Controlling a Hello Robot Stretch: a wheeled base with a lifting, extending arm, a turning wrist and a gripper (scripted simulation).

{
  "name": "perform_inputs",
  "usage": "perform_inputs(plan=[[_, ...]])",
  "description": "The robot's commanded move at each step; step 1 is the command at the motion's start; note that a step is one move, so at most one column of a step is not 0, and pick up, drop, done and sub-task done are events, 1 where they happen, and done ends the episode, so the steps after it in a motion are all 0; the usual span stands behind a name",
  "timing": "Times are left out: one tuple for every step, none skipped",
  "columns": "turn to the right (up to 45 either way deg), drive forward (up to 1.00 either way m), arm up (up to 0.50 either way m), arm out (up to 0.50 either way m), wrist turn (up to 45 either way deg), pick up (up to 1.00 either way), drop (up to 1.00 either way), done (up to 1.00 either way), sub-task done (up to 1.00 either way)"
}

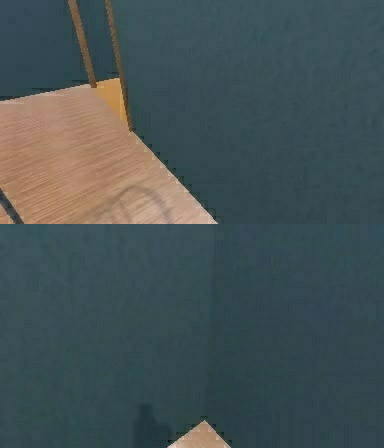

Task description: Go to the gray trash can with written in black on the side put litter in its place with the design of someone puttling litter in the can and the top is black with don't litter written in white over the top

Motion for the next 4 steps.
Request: perform_inputs(plan=[[0.0,0.55,0.0,0.0,0.0,0.0,0.0,0.0,0.0],[-39.0,0.0,0.0,0.0,0.0,0.0,0.0,0.0,0.0],[0.0,1.0,0.0,0.0,0.0,0.0,0.0,0.0,0.0],[0.0,1.0,0.0,0.0,0.0,0.0,0.0,0.0,0.0]])
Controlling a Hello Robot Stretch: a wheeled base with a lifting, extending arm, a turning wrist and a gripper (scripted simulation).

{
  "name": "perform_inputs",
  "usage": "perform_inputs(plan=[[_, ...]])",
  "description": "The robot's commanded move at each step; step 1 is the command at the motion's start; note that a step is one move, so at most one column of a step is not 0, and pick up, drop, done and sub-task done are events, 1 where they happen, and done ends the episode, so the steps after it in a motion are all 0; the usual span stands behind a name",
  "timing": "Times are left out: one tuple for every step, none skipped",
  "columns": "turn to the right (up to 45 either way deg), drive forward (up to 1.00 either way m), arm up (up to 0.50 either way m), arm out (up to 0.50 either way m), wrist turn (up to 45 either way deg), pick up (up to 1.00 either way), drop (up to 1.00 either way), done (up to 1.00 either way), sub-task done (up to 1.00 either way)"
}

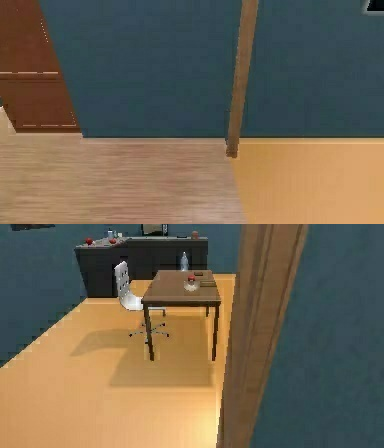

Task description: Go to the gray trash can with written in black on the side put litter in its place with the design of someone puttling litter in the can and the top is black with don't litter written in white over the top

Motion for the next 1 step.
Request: perform_inputs(plan=[[36.0,0.0,0.0,0.0,0.0,0.0,0.0,0.0,0.0]])
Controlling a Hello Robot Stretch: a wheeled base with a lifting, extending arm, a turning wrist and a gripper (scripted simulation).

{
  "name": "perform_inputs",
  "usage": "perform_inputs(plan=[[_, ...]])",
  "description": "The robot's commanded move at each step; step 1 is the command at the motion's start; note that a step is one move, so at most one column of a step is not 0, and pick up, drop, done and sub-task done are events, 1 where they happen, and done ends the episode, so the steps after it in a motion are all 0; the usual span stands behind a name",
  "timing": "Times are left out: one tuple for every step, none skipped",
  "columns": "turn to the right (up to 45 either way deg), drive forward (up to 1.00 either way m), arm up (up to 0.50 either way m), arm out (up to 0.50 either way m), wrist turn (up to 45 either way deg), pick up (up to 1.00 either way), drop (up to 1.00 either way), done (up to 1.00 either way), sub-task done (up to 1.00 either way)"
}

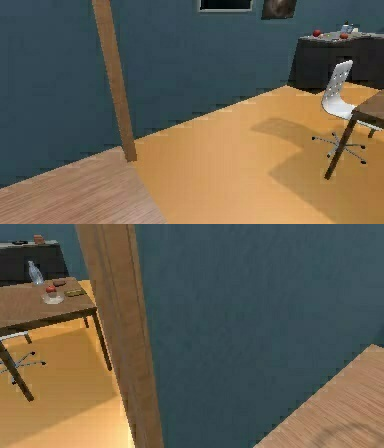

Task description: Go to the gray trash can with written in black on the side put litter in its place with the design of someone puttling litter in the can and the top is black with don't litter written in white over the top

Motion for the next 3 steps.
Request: perform_inputs(plan=[[0.0,0.35,0.0,0.0,0.0,0.0,0.0,0.0,0.0],[45.0,0.0,0.0,0.0,0.0,0.0,0.0,0.0,0.0],[6.0,0.0,0.0,0.0,0.0,0.0,0.0,0.0,0.0]])
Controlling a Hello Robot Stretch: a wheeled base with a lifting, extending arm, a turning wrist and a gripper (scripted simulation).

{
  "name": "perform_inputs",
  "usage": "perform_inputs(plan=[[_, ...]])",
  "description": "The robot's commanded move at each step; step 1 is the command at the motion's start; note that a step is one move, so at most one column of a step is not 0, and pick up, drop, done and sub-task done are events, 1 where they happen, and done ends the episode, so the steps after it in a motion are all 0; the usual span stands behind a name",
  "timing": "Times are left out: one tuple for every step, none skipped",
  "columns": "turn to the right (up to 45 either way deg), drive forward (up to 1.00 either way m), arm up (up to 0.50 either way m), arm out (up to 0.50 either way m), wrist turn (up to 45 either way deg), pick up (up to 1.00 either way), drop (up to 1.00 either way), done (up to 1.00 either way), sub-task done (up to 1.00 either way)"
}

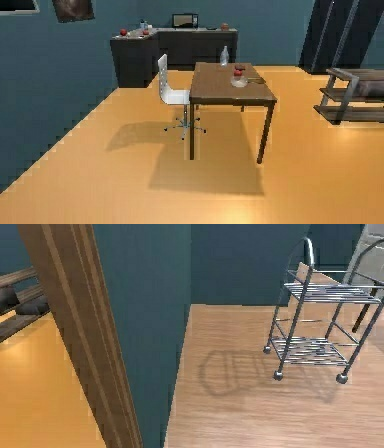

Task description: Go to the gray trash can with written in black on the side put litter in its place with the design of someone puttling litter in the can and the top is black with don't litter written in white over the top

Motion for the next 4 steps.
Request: perform_inputs(plan=[[0.0,0.4,0.0,0.0,0.0,0.0,0.0,0.0,0.0],[45.0,0.0,0.0,0.0,0.0,0.0,0.0,0.0,0.0],[9.0,0.0,0.0,0.0,0.0,0.0,0.0,0.0,0.0],[0.0,0.45,0.0,0.0,0.0,0.0,0.0,0.0,0.0]])
